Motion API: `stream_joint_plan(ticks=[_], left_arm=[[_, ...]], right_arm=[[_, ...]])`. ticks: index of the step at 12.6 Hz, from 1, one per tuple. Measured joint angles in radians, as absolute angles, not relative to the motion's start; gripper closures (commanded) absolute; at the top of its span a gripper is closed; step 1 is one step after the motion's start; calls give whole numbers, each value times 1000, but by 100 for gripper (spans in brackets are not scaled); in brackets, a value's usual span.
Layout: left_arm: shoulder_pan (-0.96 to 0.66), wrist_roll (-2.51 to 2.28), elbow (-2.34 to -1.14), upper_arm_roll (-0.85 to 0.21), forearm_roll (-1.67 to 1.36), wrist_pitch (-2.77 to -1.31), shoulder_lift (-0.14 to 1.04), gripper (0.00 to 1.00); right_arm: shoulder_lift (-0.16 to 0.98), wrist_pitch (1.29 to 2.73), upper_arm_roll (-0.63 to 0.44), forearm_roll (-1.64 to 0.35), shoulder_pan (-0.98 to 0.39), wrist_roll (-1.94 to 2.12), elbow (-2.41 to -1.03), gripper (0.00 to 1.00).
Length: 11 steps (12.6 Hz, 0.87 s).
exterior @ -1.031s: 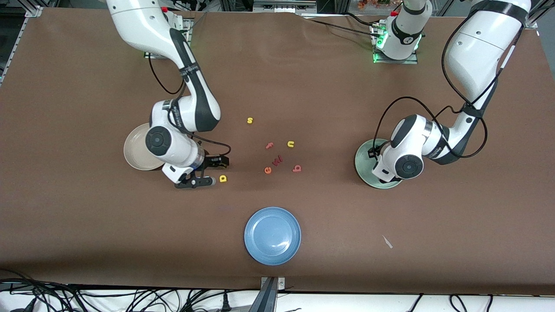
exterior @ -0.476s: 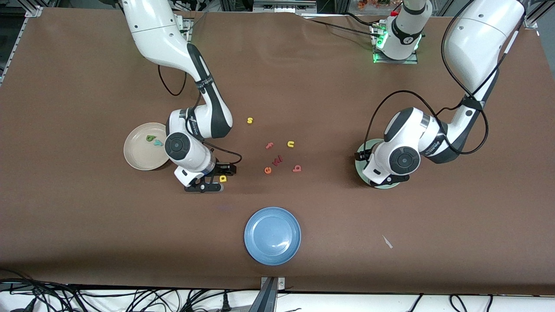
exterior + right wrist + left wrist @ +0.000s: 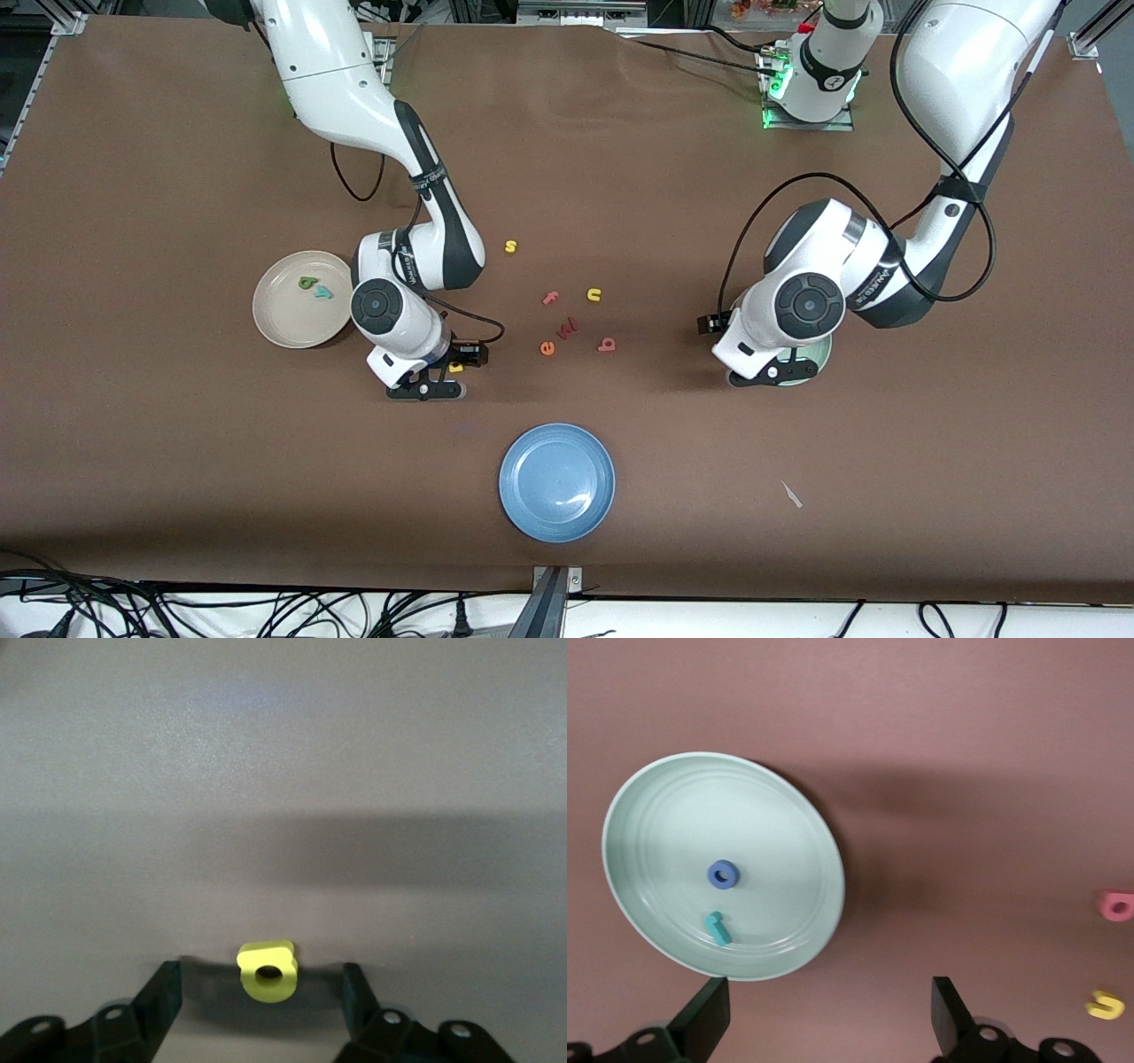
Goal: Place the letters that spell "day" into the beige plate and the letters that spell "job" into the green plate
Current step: 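Grasp the yellow o with the right gripper while the left gripper reaches the pink a, then carry the yellow o to the white plate while the left gripper grasps the pink a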
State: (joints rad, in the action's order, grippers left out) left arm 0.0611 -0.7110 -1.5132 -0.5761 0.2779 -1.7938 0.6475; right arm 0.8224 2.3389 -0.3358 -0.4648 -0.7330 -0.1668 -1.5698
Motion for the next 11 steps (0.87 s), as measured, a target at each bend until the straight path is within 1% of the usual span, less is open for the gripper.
stream_joint_plan(ticks=[2,4,6,8,9,10,11], left_arm=[[1,-834,-1505,-575,278,-1818,654,0],[-53,-984,-1502,-574,278,-1882,673,0],[-63,-1091,-1500,-571,278,-1923,696,0],[-65,-1205,-1499,-569,278,-1952,717,0],[-73,-1282,-1498,-569,278,-1970,727,0],[-84,-1364,-1498,-569,278,-1994,739,0],[-95,-1442,-1498,-569,278,-2023,749,0]], right_arm=[[822,2339,-336,-465,-733,-167,-1567,35],[822,2339,-337,-465,-732,-167,-1564,43],[822,2339,-338,-465,-732,-167,-1561,56],[822,2339,-340,-465,-731,-167,-1560,64],[822,2338,-341,-465,-730,-167,-1559,71],[822,2338,-341,-465,-730,-167,-1559,74],[822,2338,-341,-465,-730,-167,-1558,81]])
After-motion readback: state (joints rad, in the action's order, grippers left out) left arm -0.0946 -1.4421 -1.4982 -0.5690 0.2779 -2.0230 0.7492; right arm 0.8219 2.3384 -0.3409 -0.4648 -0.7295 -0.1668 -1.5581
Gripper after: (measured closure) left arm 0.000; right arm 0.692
